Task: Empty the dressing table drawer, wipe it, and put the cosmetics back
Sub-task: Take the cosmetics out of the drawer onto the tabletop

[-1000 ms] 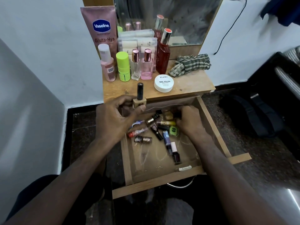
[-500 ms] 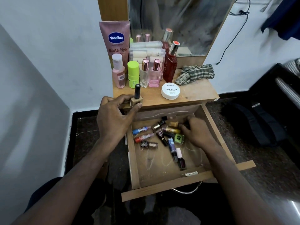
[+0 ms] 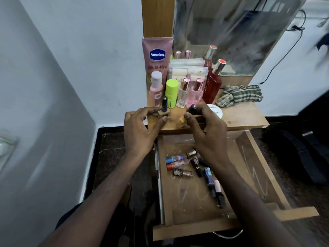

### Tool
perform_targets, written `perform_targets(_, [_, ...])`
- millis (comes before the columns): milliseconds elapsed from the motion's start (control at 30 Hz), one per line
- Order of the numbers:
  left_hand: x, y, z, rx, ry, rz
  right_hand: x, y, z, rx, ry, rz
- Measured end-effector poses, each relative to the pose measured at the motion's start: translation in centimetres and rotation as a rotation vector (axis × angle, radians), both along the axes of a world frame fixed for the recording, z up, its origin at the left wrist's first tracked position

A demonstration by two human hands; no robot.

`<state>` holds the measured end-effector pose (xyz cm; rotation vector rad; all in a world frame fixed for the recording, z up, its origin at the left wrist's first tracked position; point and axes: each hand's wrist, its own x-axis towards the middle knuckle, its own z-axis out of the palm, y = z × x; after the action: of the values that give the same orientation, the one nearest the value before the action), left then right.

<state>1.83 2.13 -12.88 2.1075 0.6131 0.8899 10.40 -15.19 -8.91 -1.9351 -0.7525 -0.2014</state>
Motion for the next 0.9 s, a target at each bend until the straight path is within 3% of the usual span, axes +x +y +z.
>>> perform_targets(167, [0.0,0.9,-0.4,0.016,0.025,0.007,1.6,2.6,-0.9,0.026,-0.099,-0.112])
perform_targets(600, [-0.2,1.8,-0.6,-0.017,0.003,0.046,1.5,3.6,-1.5,-0.059,-0.067,-0.044])
perform_targets(900, [-0.3,1.7,-0.5,-0.017,-0.001,0.121,1.1,4.9,-1.9,0.021,-0.020,-0.101])
